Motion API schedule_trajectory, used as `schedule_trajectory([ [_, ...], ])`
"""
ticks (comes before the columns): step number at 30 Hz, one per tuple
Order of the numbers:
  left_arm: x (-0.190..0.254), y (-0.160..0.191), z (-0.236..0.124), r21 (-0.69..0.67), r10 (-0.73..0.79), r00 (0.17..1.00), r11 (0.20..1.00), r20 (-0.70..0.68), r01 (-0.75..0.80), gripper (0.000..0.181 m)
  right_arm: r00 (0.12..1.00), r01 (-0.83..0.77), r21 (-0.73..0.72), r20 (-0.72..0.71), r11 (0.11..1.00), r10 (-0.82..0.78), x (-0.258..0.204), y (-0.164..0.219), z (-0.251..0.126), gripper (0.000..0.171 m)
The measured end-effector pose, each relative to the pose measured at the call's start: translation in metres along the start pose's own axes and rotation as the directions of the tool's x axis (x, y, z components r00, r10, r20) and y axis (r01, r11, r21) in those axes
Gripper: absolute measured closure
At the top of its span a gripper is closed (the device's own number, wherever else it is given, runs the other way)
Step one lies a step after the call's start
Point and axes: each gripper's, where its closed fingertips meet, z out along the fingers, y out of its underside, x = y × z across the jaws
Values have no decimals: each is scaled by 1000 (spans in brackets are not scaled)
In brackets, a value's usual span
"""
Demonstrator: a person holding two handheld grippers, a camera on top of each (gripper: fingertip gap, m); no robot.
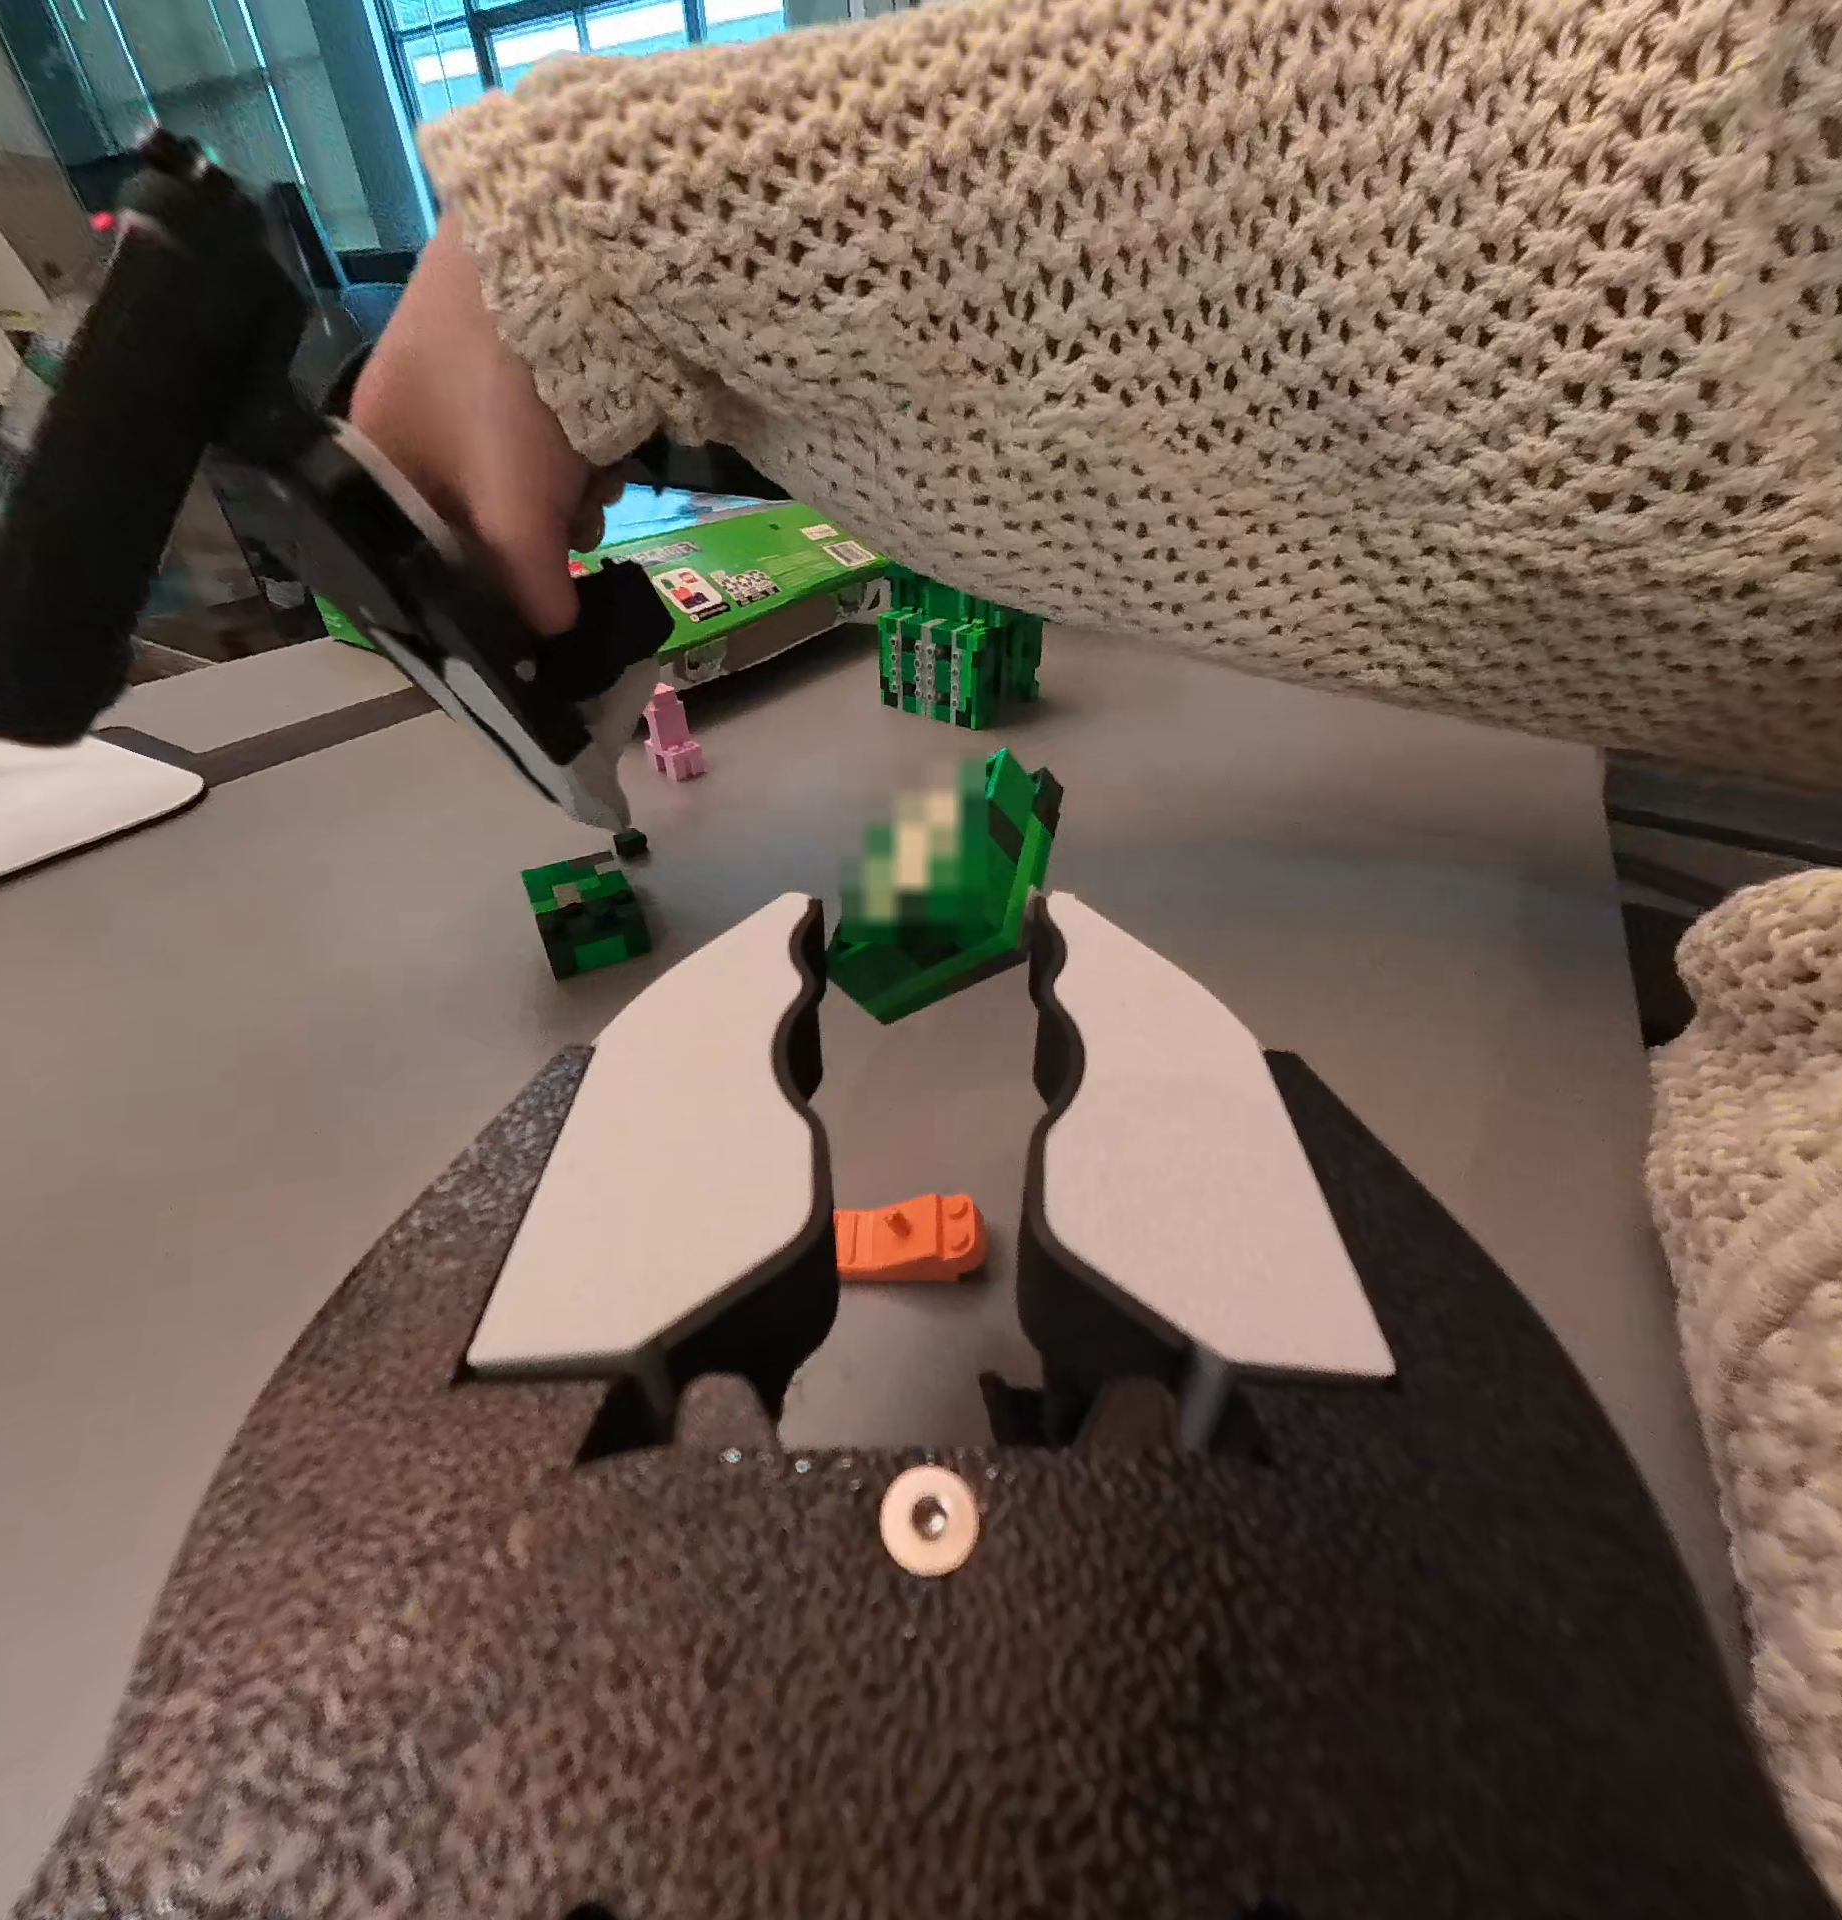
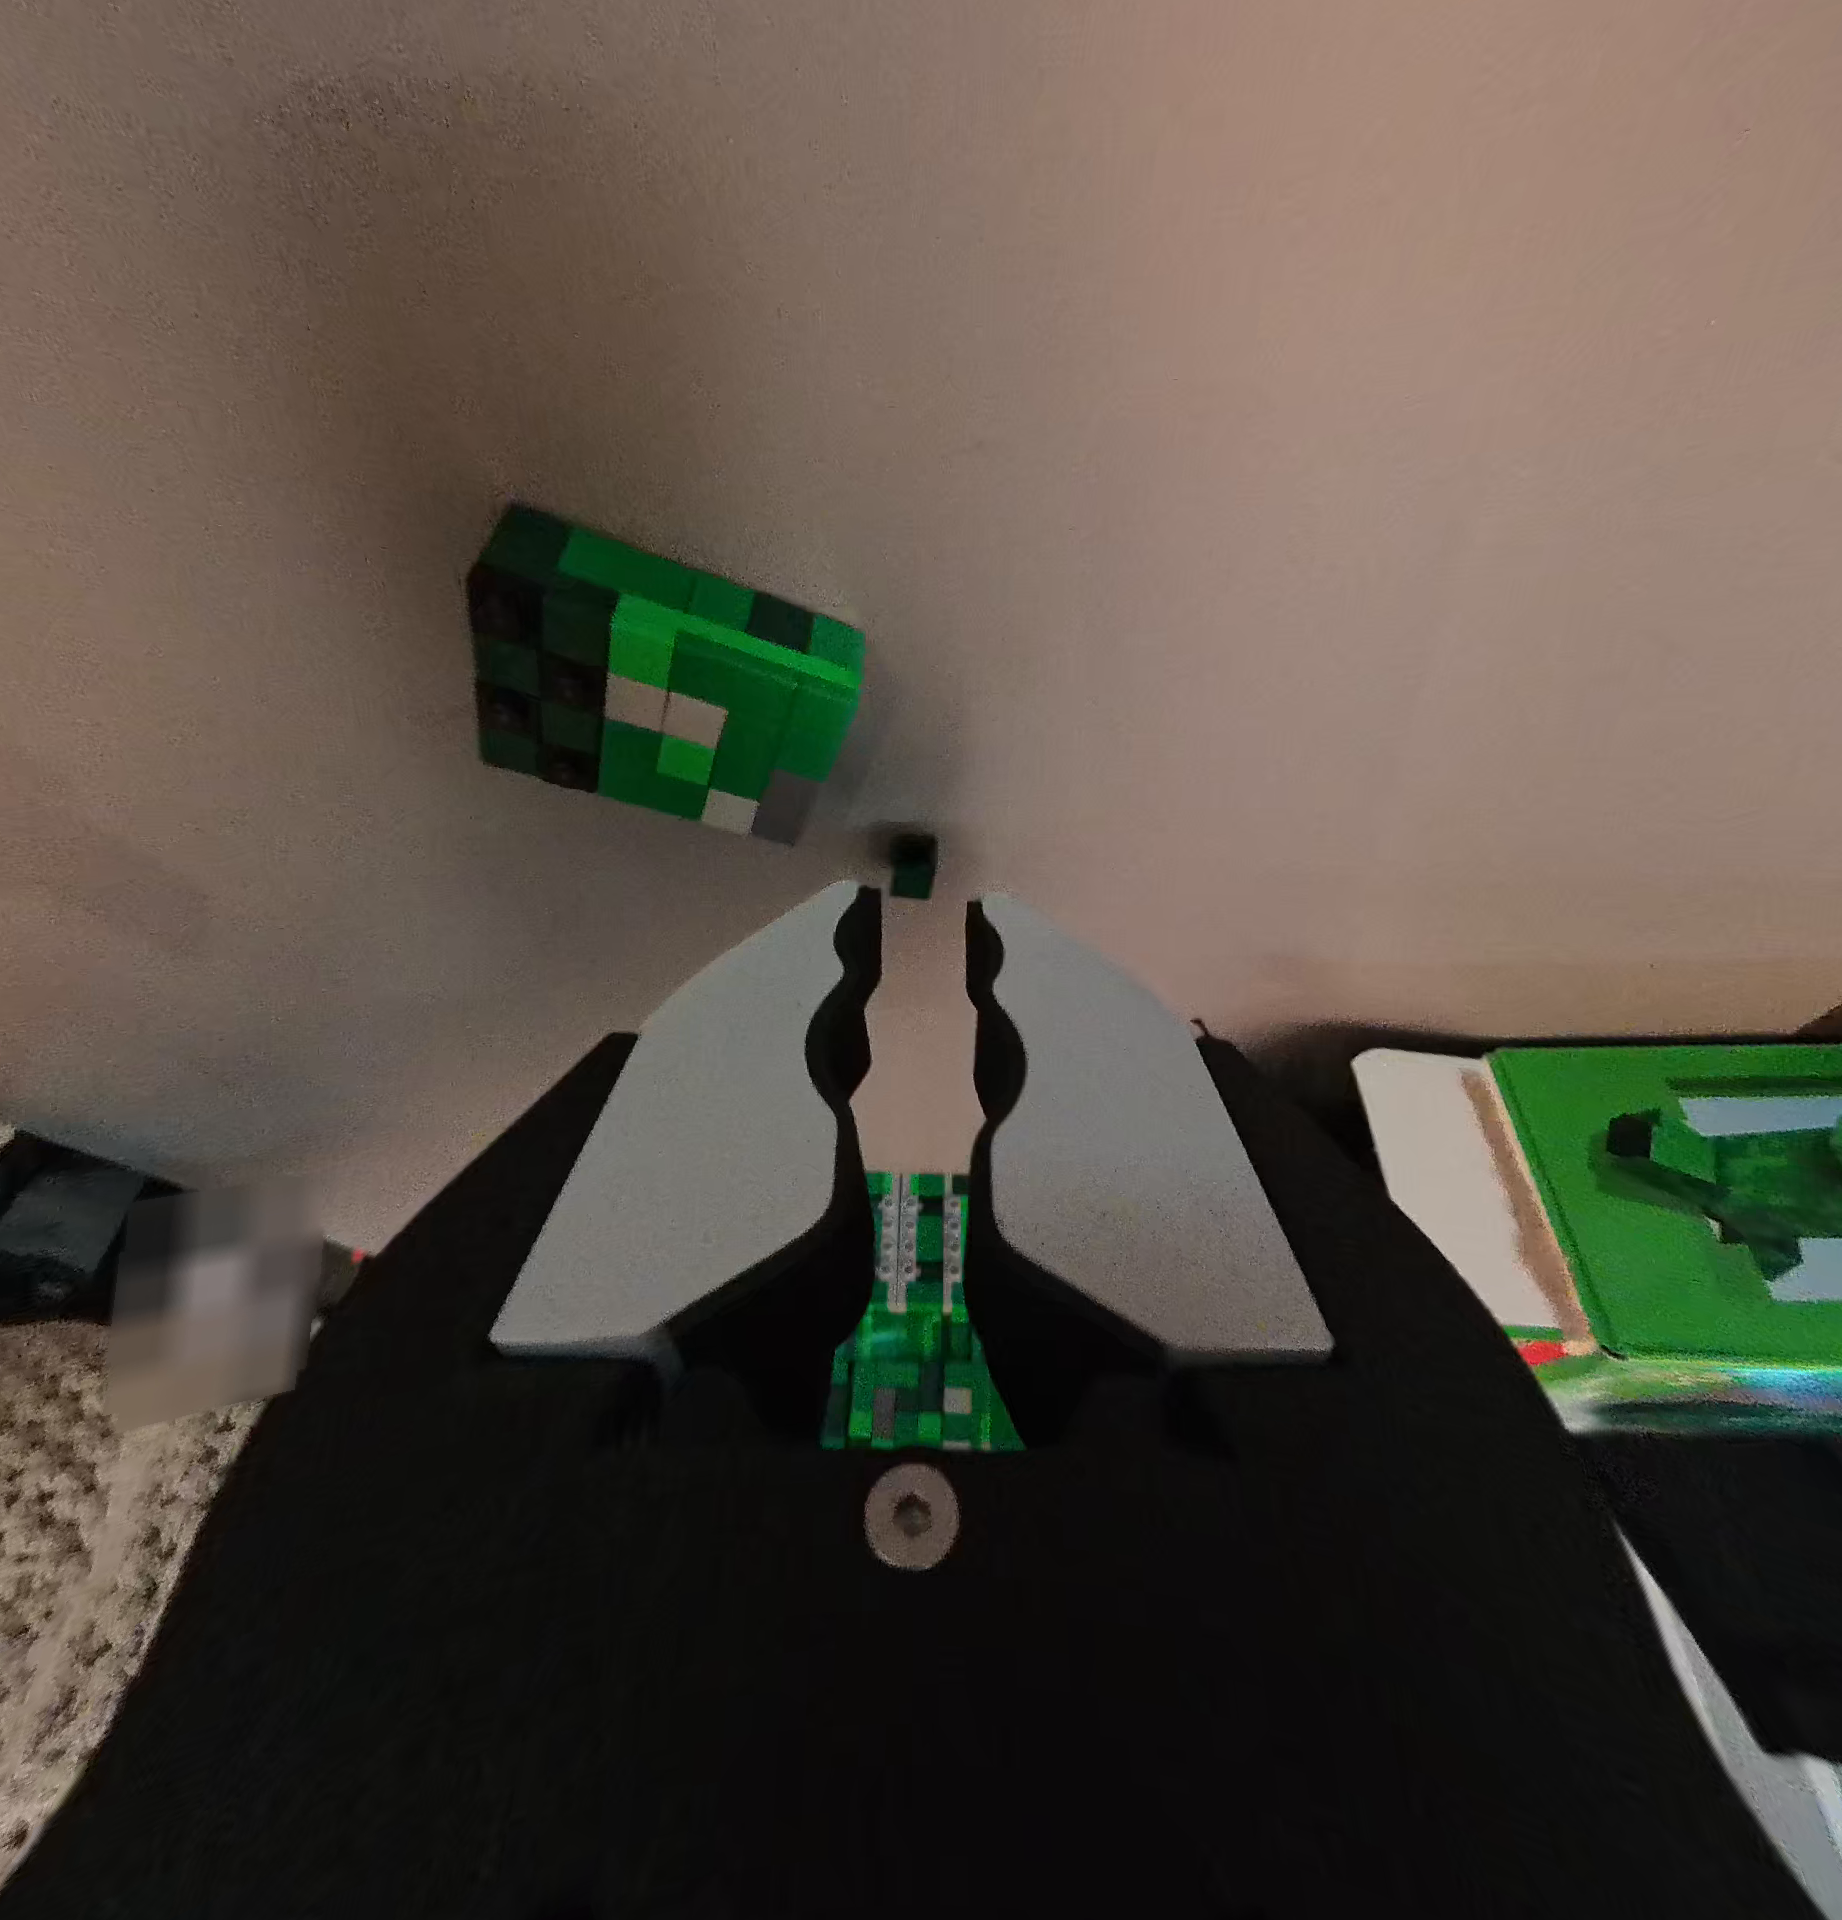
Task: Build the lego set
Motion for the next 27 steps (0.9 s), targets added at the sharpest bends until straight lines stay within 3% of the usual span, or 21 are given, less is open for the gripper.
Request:
schedule_trajectory([
  [10,2,1,1,-13,16,1000,1000,-7,-16,143,999,40,-85,-33,996,-43,-1,-2,8,159],
  [20,1,2,1,-16,11,1000,1000,-5,-11,143,999,44,-36,-22,998,-45,-1,-2,8,164],
  [22,-1,1,1,-9,5,1000,1000,13,-5,143,999,34,68,-23,997,-33,-4,-2,-3,164],
  [24,-5,0,-1,2,2,999,1000,39,-2,144,999,37,283,4,958,-40,-18,-9,-24,164],
  [26,-10,-2,-4,19,-16,997,1000,70,15,144,994,68,540,38,839,-105,-46,-19,-51,164],
  [27,-14,-4,-5,34,-27,996,999,89,24,157,989,85,654,37,752,-143,-63,-21,-66,164],
])
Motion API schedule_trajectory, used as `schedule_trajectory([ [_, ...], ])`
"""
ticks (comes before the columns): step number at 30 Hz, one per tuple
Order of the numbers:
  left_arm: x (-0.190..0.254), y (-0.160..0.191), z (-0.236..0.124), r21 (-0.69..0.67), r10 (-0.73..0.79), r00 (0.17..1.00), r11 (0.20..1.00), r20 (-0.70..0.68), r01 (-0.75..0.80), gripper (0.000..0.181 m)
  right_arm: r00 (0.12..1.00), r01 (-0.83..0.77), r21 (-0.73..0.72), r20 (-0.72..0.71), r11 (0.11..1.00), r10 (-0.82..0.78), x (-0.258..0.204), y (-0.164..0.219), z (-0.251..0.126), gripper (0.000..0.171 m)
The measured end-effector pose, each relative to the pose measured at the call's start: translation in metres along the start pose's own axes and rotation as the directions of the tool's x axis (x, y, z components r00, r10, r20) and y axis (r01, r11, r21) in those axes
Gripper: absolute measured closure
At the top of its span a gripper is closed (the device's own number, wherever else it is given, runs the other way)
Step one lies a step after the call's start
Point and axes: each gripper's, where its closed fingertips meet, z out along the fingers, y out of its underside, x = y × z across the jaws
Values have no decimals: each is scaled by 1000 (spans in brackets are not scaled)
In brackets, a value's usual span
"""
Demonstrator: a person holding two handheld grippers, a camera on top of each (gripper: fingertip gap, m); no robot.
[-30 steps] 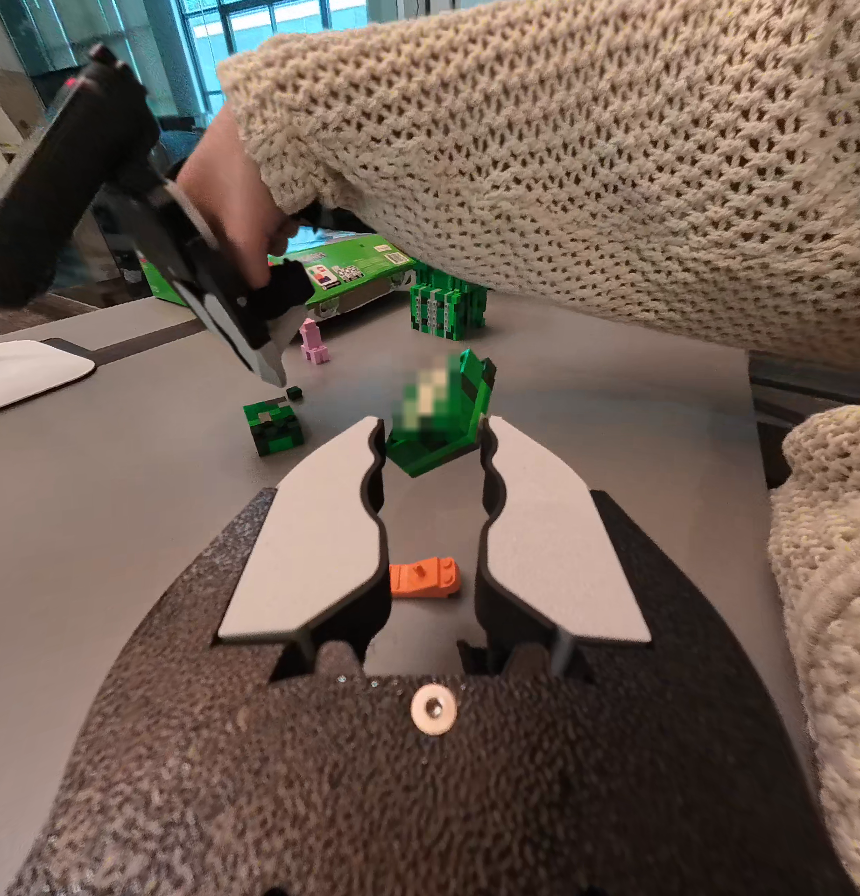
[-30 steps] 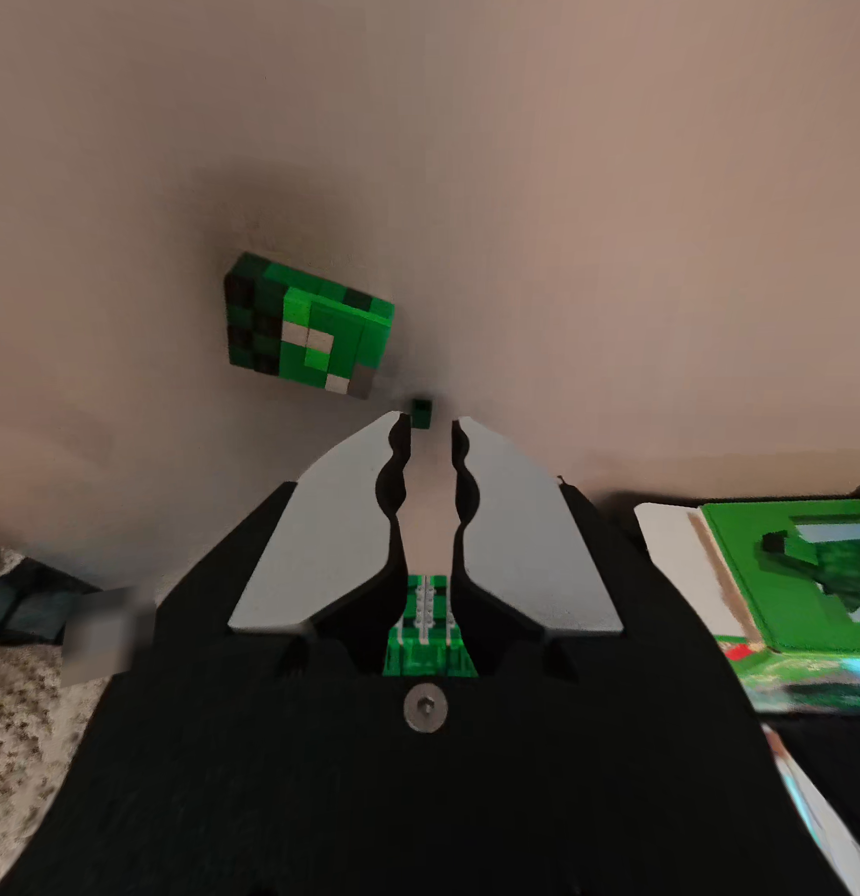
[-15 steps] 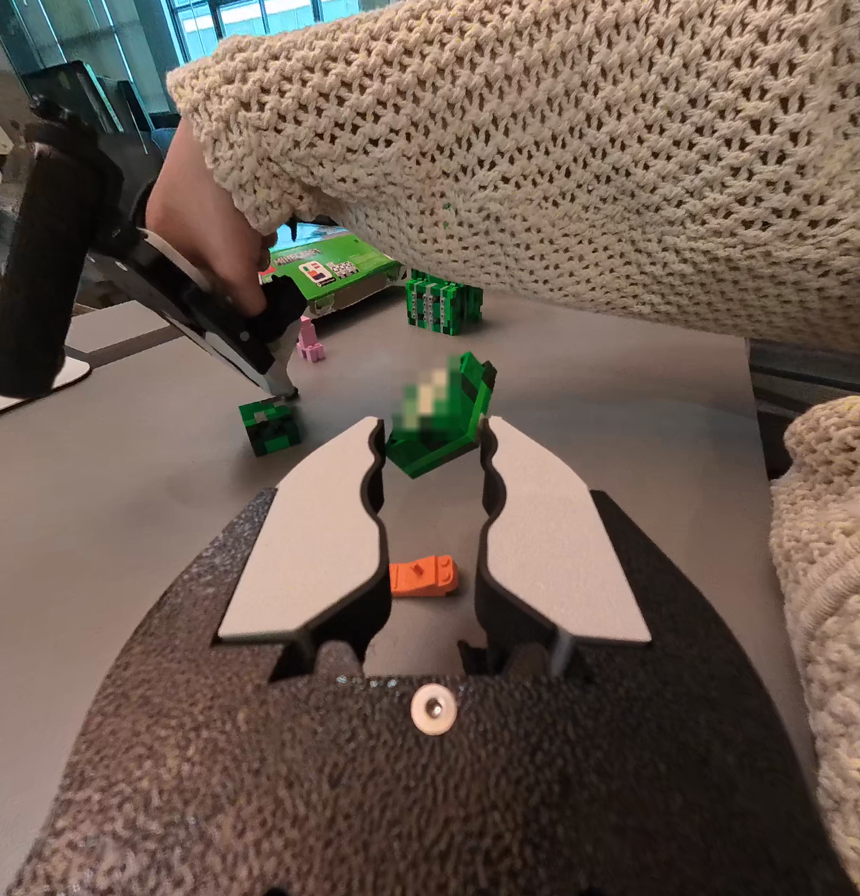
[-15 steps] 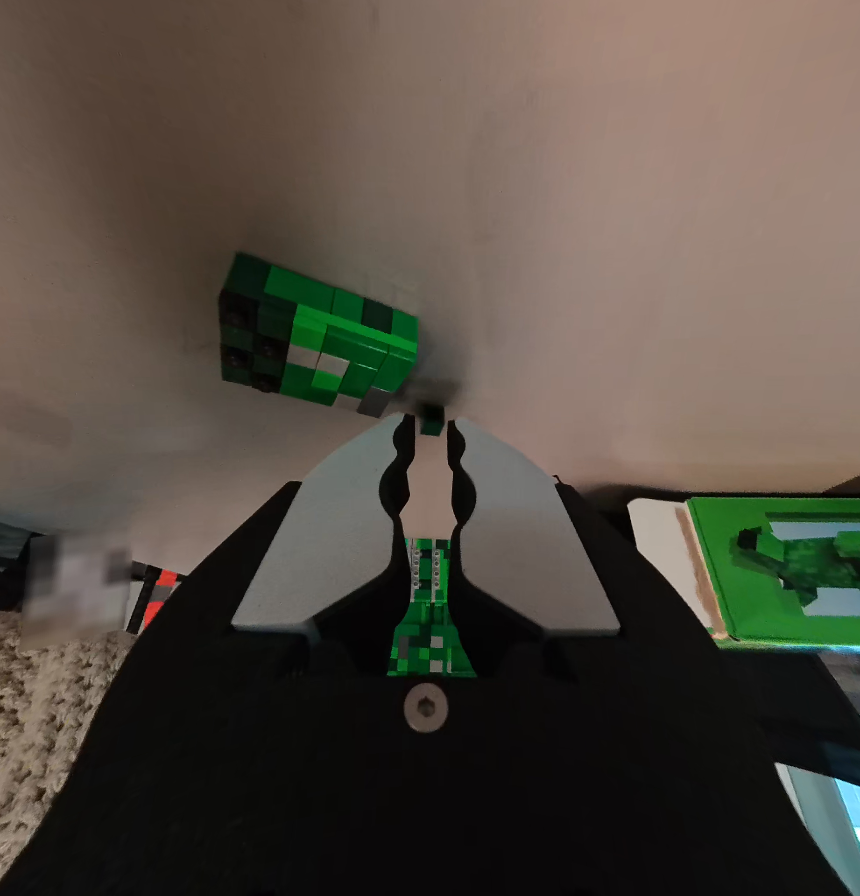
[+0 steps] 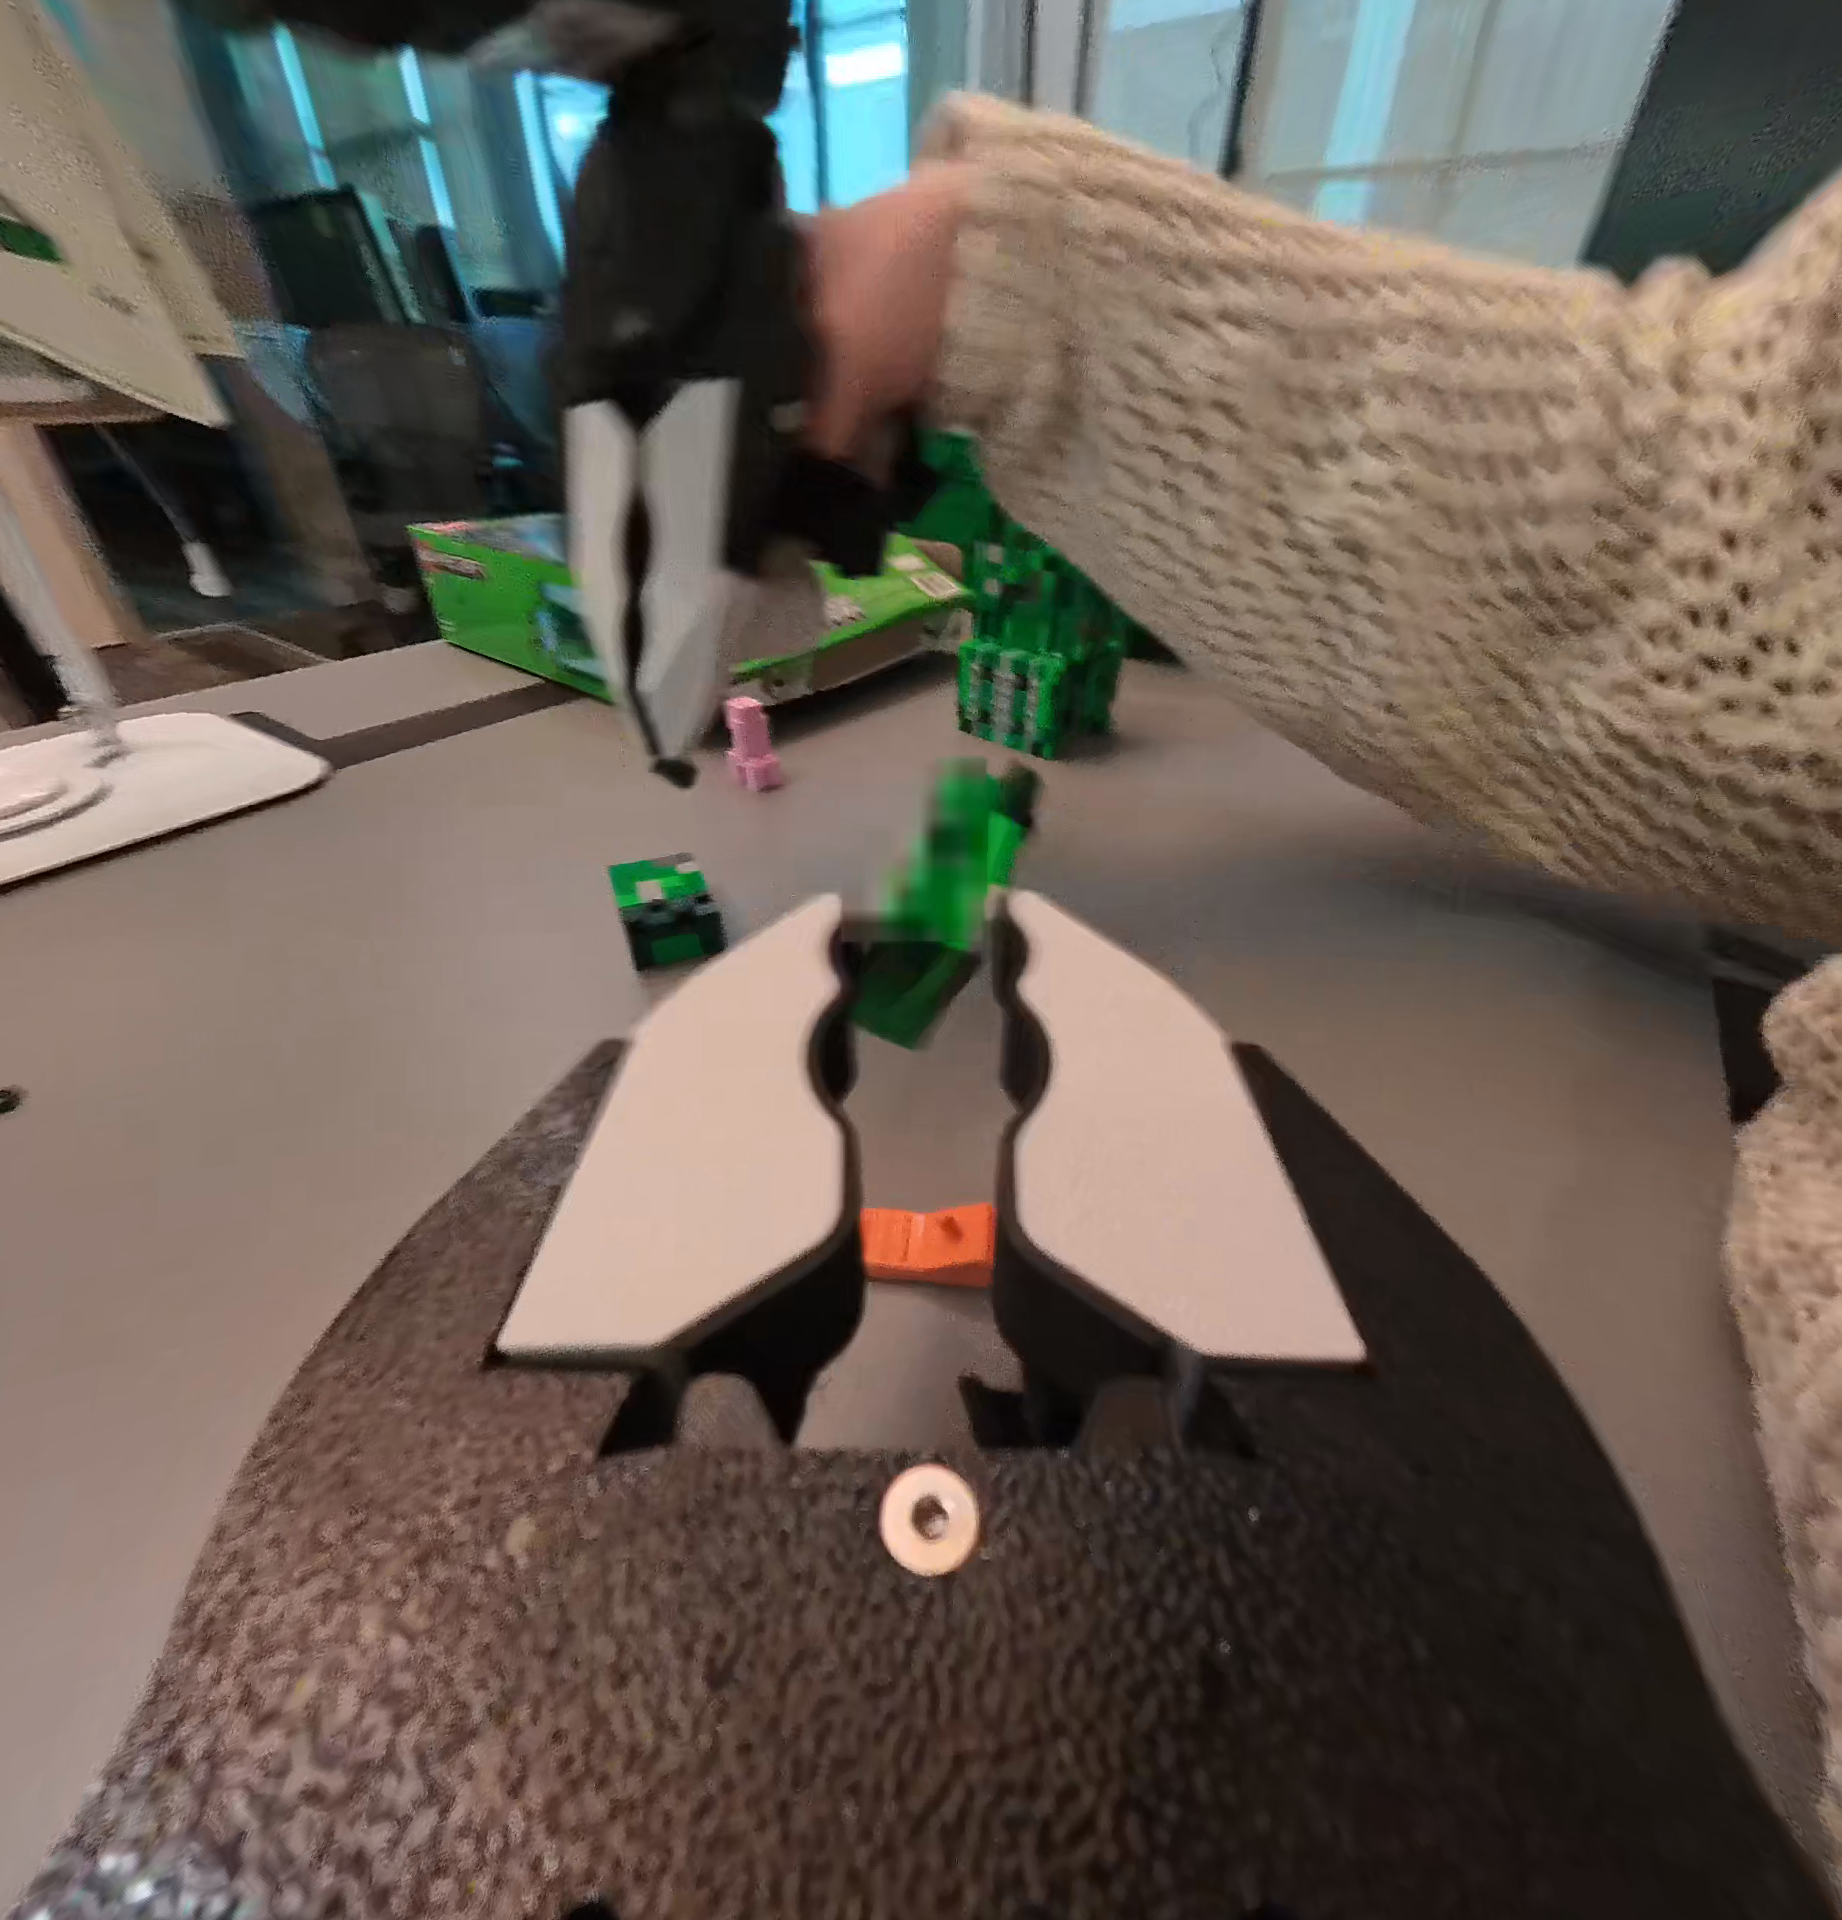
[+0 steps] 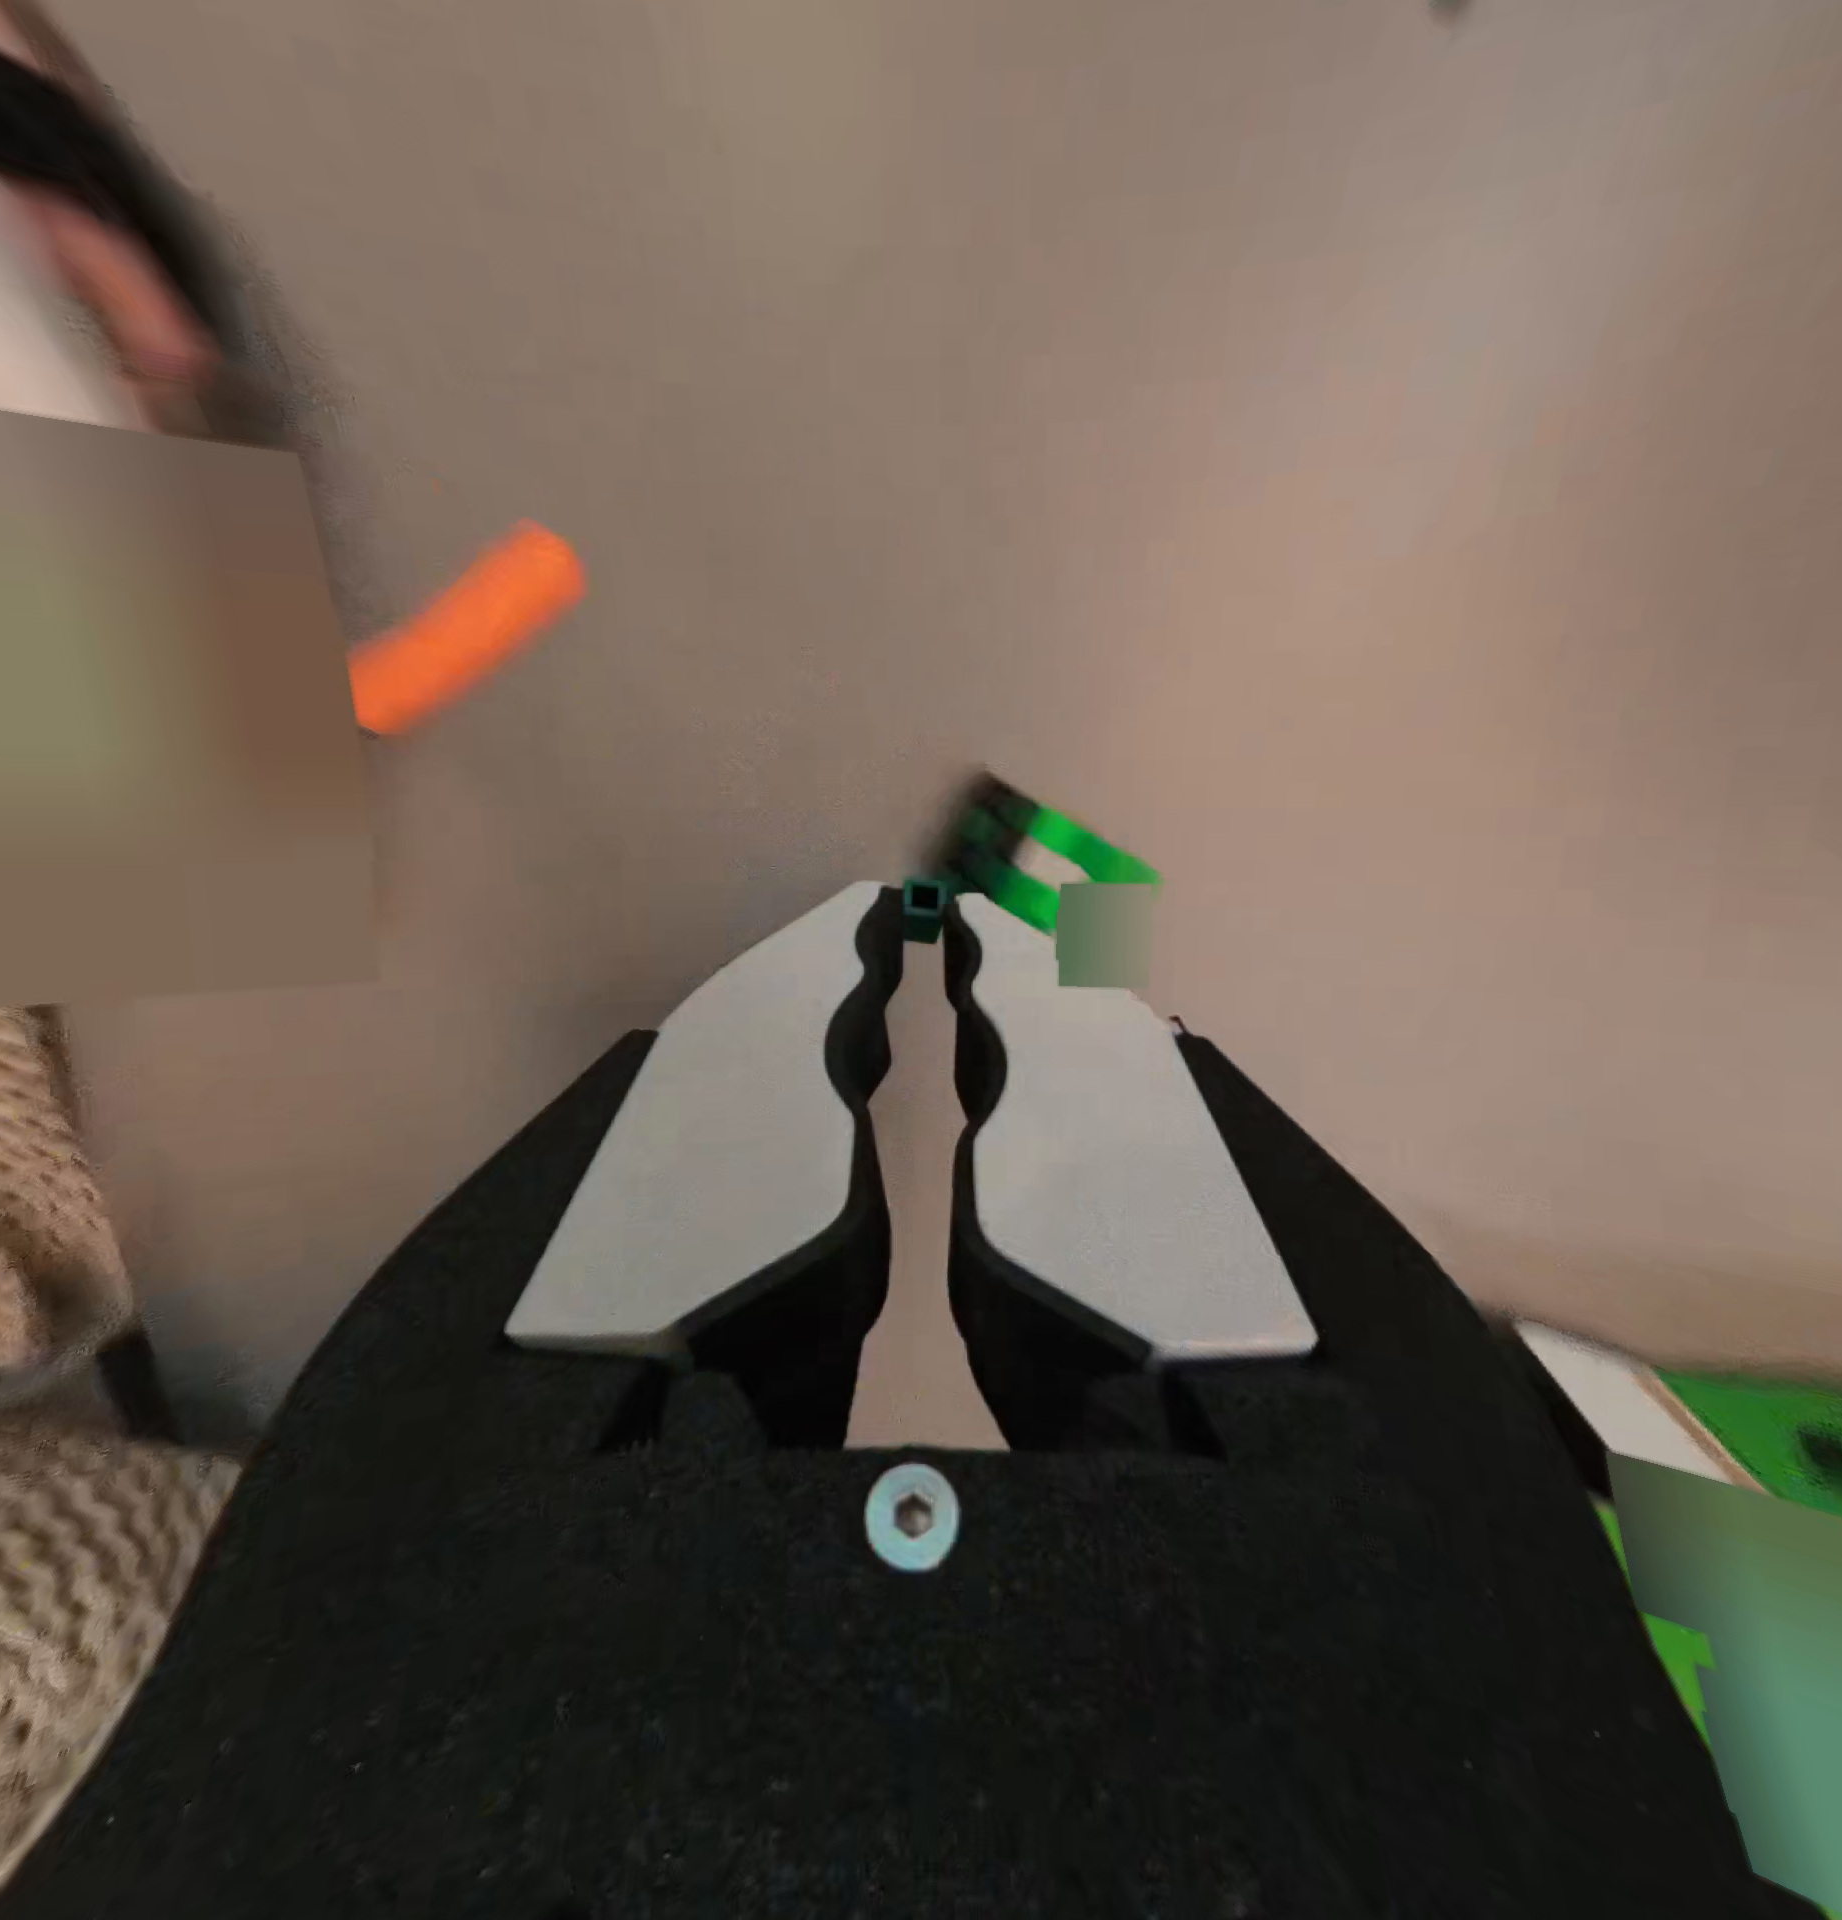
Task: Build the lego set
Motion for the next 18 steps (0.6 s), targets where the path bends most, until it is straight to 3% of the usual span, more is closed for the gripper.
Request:
schedule_trajectory([
  [2,-9,-7,-4,52,-10,999,999,49,8,163,999,47,239,-33,970,-40,-26,-19,-14,165],
  [5,-11,-17,-9,127,-47,998,991,45,41,163,991,114,465,-110,878,-70,-59,-31,-26,164],
  [7,-14,-14,-9,113,-43,997,993,65,36,162,985,127,509,-163,851,-49,-66,-27,-27,164],
  [10,-12,-13,-8,100,3,997,995,77,-11,163,989,134,581,-134,803,-67,-81,-23,-23,164],
  [14,-4,-22,-10,118,274,949,949,158,-294,163,993,-10,704,88,710,-74,-105,-27,-28,164],
  [18,16,-22,-8,76,590,782,787,203,-613,163,953,-127,742,275,658,-127,-126,-31,-43,164],
])
